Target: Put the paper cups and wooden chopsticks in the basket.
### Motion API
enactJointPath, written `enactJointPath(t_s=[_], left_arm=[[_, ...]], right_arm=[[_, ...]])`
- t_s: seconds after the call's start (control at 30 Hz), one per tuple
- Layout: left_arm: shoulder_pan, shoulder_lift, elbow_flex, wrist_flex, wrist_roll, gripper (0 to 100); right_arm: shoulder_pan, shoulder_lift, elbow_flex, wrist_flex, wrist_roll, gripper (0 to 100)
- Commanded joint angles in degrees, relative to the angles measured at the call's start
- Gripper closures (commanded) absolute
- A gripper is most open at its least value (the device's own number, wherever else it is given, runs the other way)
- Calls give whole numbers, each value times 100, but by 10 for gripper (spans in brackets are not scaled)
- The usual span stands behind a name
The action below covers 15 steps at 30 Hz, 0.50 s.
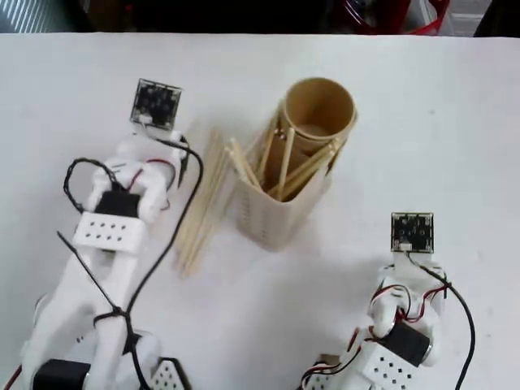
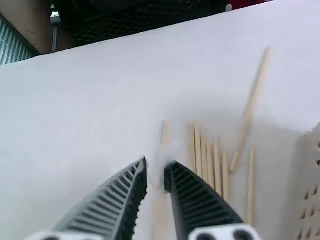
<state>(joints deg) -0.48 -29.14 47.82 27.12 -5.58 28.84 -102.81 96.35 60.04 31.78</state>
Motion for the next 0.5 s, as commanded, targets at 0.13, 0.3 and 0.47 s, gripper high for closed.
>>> enactJointPath(t_s=[0.13, 0.3, 0.47], left_arm=[[-127, 1182, -642, -70, 62, 921], [-119, 2299, -1635, 659, 53, 923], [-127, 2993, -2259, 1046, 53, 921]], right_arm=[[66, -48, 53, -101, 26, 885], [66, -48, 53, -101, 26, 885], [66, -48, 53, -101, 26, 885]])
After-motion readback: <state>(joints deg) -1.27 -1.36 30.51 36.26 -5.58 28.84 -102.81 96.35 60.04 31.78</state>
